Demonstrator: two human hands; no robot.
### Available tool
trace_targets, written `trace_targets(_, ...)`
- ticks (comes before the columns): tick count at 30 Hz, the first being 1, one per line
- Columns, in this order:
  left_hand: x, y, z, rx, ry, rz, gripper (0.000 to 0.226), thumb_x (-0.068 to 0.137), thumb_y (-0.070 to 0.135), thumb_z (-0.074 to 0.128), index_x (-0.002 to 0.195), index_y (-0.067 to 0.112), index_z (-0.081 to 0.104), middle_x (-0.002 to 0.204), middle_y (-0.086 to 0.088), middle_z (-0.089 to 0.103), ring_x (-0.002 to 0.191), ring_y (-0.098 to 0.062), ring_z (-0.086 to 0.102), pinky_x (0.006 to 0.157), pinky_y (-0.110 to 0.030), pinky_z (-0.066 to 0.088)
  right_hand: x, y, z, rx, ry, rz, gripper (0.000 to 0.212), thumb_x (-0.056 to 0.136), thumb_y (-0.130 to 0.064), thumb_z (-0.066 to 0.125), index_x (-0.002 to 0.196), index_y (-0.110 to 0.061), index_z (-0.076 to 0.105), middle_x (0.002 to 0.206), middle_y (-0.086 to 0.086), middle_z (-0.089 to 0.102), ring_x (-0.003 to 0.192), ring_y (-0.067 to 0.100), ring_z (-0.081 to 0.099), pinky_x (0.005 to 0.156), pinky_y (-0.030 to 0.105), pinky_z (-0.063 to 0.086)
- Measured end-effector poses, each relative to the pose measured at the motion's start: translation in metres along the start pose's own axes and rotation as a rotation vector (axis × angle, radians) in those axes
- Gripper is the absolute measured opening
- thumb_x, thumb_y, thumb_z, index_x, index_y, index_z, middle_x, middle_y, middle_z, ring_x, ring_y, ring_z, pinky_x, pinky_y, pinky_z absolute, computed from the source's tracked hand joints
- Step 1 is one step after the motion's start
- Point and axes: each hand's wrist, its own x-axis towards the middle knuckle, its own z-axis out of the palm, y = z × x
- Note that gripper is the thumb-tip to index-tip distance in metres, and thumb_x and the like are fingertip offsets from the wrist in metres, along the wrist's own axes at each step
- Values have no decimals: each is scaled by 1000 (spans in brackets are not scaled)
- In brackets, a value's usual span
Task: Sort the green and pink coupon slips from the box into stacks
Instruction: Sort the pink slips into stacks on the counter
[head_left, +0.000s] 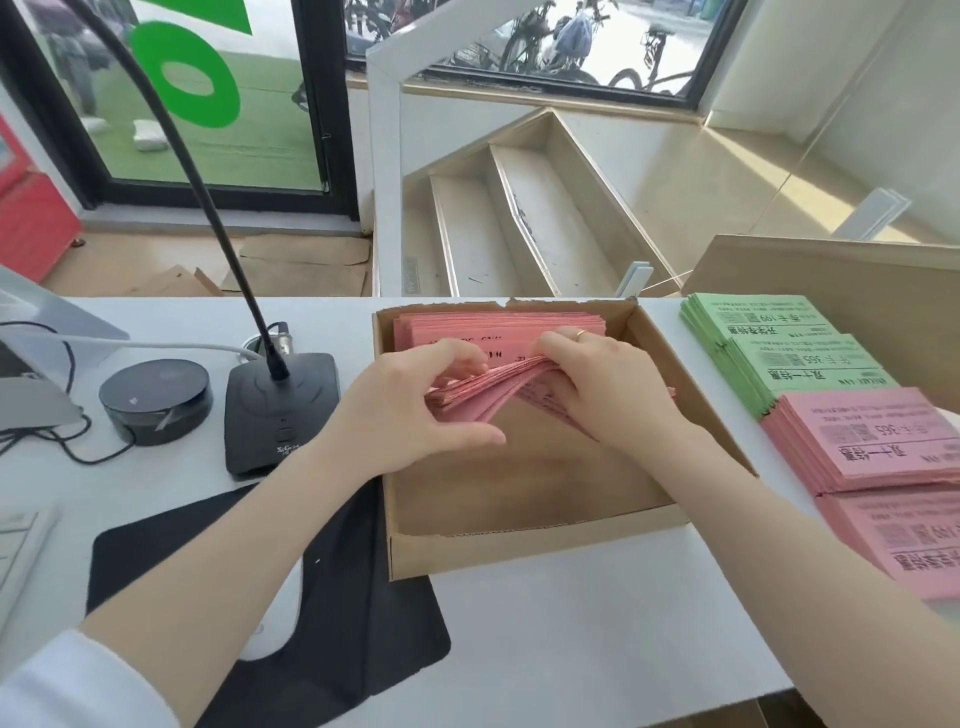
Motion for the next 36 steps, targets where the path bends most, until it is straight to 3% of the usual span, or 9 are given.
trace_targets(4, -30, 40, 7, -146, 68, 124, 85, 41, 55, 81, 117, 43, 46, 110, 43, 51, 104, 20, 48, 89, 0, 32, -34, -1, -42, 118, 71, -3, 18, 86, -21, 54, 100, -12, 60, 95, 5, 64, 83, 33, 57, 60, 38, 47)
trace_targets(9, -57, 91, 40, -9, 325, 199, 33, 83, 28, 57, 116, 29, 52, 99, 25, 61, 85, 12, 57, 74, -5, 44, -80, -4, -90, 118, 174, -53, 28, 80, -31, 48, 97, -14, 63, 88, -2, 64, 75, 29, 57, 55, 31, 40)
trace_targets(14, -93, 130, 66, -175, 407, 15, 28, 87, 15, 58, 114, 25, 57, 101, 21, 63, 92, 16, 57, 77, -3, 44, -132, -6, -117, 99, 233, -46, 24, 72, -28, 68, 92, -14, 66, 79, 1, 68, 68, 26, 60, 56, 30, 39)
trace_targets(19, -146, 109, 118, -387, 263, -271, 27, 91, 9, 53, 116, 19, 56, 106, 6, 68, 102, -6, 62, 89, -31, 51, -183, 11, -88, 67, -188, 75, 17, 84, -30, 62, 99, -23, 59, 84, -7, 58, 82, 19, 54, 63, 28, 37)
trace_targets(23, -181, 86, 149, -477, 350, -450, 30, 92, 0, 50, 104, 27, 55, 103, 11, 66, 102, -4, 60, 90, -24, 47, -217, 22, -39, 61, -320, 174, 17, 86, -20, 59, 102, -17, 57, 95, 0, 62, 90, 24, 56, 64, 29, 33)
trace_targets(26, -187, 83, 150, -525, 361, -492, 29, 92, 0, 50, 101, 27, 54, 103, 10, 65, 100, -1, 60, 87, -19, 45, -230, 32, -28, 344, -216, 283, 16, 80, -16, 66, 95, -16, 63, 87, -1, 66, 84, 20, 59, 71, 31, 47)
trace_targets(28, -186, 82, 147, -554, 333, -490, 27, 89, -1, 53, 102, 23, 53, 107, 5, 65, 103, -7, 60, 88, -24, 46, -236, 36, -27, 628, -121, 376, 21, 77, -10, 70, 95, -19, 61, 87, -3, 66, 81, 15, 61, 72, 21, 49)
trace_targets(32, -176, 90, 143, -682, 339, -468, 27, 87, 0, 57, 105, 21, 52, 102, 3, 66, 93, -4, 63, 74, -17, 50, -250, 37, -17, 1222, -42, 608, 42, 78, 0, 69, 112, -19, 53, 100, 2, 64, 90, 14, 64, 74, 22, 52)
trace_targets(36, -168, 94, 149, -675, 377, -499, 21, 88, 8, 59, 104, 21, 55, 105, -1, 66, 98, -11, 62, 82, -24, 49, -253, 33, -1, 1366, -85, 624, 34, 81, 8, 61, 108, -13, 60, 101, 4, 70, 94, 16, 67, 76, 26, 54)
